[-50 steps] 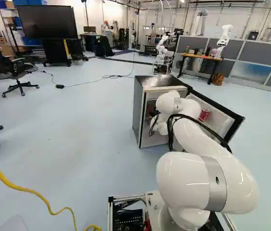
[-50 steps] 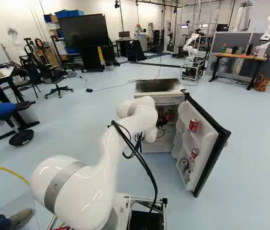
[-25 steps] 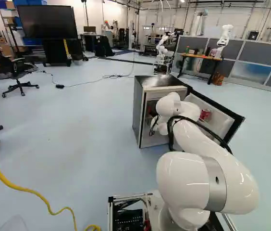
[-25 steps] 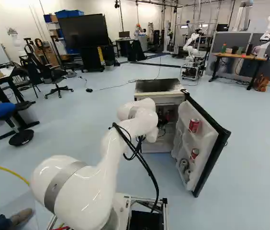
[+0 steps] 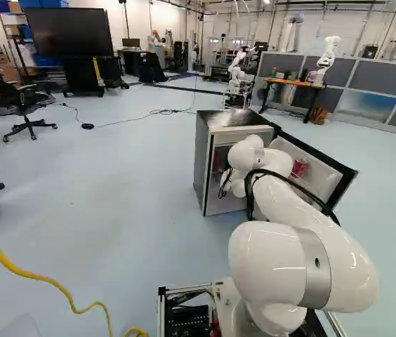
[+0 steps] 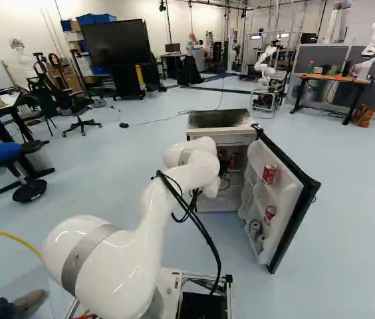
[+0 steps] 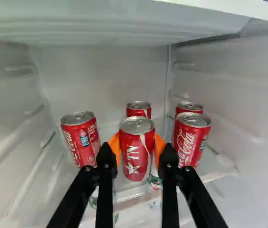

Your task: Grab a drink from the fridge

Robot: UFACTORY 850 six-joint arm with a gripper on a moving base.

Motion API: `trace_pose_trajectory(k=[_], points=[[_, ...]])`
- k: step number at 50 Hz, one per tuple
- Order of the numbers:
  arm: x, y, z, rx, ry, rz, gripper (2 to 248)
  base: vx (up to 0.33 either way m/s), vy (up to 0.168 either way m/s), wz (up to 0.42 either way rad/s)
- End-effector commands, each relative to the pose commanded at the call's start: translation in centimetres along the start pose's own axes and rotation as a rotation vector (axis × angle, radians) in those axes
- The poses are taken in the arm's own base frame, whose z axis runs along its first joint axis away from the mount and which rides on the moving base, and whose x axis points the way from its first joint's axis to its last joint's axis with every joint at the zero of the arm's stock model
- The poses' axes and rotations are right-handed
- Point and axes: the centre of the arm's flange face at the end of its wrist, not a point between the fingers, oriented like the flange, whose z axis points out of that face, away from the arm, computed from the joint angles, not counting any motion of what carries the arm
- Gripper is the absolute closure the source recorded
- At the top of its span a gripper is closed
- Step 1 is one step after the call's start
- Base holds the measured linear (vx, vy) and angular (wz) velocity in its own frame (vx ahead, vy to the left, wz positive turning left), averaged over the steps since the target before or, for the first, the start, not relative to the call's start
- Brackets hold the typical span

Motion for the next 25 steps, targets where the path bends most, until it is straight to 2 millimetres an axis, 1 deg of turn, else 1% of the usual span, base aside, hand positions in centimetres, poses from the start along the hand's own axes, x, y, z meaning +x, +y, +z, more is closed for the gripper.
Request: trace_pose_trajectory(k=[1, 2, 12, 25], points=[[0.0, 0.0, 0.0, 0.0, 0.0, 0.0, 141, 0.0, 0.0, 0.0], [0.0, 0.0, 0.0, 0.0, 0.0, 0.0, 161, 0.0, 0.0, 0.0], [0.1, 0.0, 0.0, 0.0, 0.0, 0.0, 162, 0.0, 0.0, 0.0], [1.7, 0.0, 0.0, 0.0, 0.001, 0.0, 162, 0.0, 0.0, 0.0]])
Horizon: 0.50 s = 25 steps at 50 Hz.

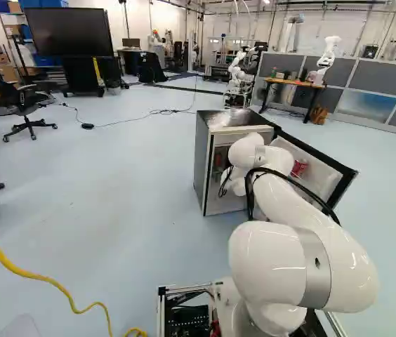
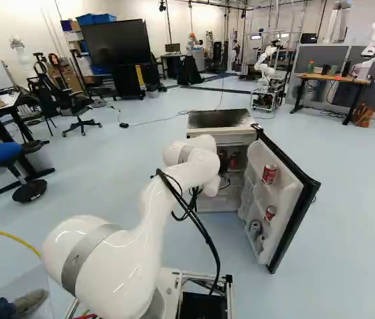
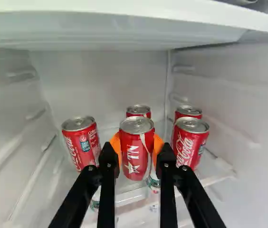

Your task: Grab a drink from the fridge

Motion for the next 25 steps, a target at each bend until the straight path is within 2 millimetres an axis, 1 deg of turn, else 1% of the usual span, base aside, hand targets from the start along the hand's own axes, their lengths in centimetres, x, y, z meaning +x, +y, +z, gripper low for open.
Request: trace_pose_trajectory(k=[9, 25], points=[[1.2, 0.0, 0.0, 0.0, 0.001, 0.0, 162, 0.0, 0.0, 0.0], [1.8, 0.1, -0.3, -0.001, -0.007, 0.001, 162, 0.0, 0.0, 0.0]])
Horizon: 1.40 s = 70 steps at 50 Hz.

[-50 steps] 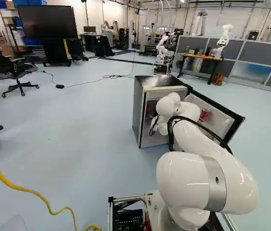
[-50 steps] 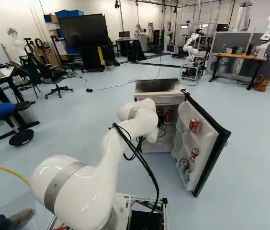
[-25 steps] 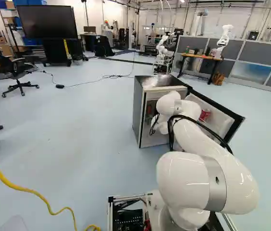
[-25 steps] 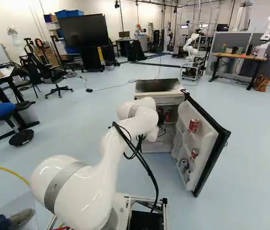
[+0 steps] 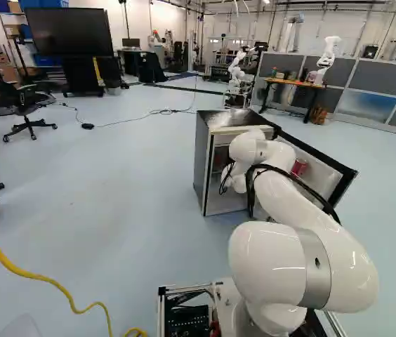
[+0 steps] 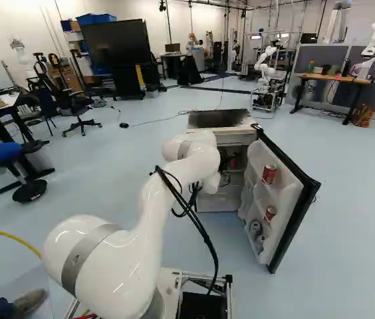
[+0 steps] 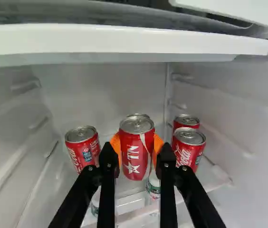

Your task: Grab a drink from the fridge

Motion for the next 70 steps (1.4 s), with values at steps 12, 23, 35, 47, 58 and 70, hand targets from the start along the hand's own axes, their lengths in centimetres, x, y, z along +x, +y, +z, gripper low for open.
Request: trace_pose_trajectory(k=[12, 23, 35, 47, 58, 70], points=[[0.5, 0.1, -1.2, -0.002, -0.03, 0.004, 162, 0.0, 0.0, 0.0], [1.1, 0.2, -2.9, -0.006, -0.068, 0.008, 162, 0.0, 0.0, 0.0], [2.2, 0.3, -5.0, -0.011, -0.109, 0.014, 162, 0.0, 0.0, 0.0], [4.3, 0.4, -7.4, -0.017, -0.144, 0.019, 162, 0.0, 0.0, 0.0], [6.4, 0.6, -9.6, -0.022, -0.171, 0.023, 162, 0.0, 0.0, 0.0], [8.5, 0.6, -12.1, -0.028, -0.196, 0.027, 162, 0.0, 0.0, 0.0]])
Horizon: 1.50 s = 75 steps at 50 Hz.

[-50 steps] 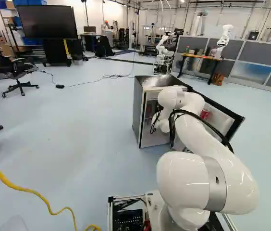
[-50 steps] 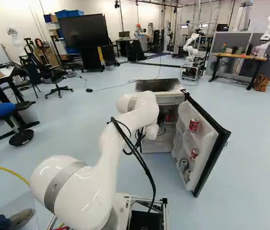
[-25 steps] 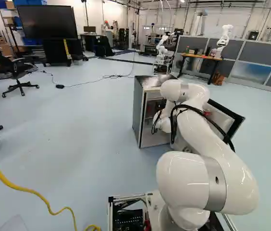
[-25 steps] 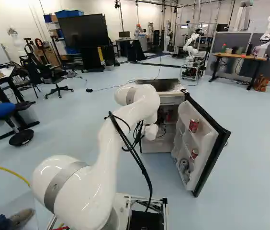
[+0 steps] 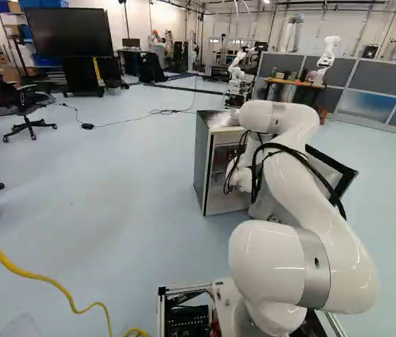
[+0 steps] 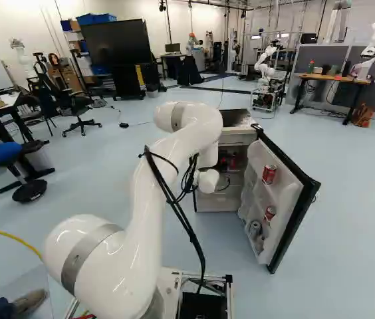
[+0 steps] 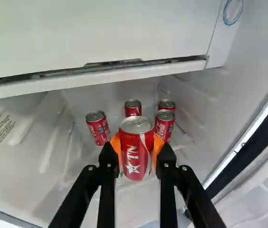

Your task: Grab a drink from the fridge

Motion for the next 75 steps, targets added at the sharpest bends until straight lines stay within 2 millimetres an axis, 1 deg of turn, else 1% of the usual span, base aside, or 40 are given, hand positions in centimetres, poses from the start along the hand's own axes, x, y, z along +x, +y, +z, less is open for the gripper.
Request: trace_pose_trajectory(k=[30, 59, 75], points=[[3.7, -0.1, -7.3, -0.011, -0.049, 0.009, 162, 0.0, 0.0, 0.0], [6.8, -0.4, -14.4, -0.02, -0.077, 0.016, 162, 0.0, 0.0, 0.0], [8.4, -0.7, -18.4, -0.024, -0.065, 0.018, 162, 0.0, 0.0, 0.0]])
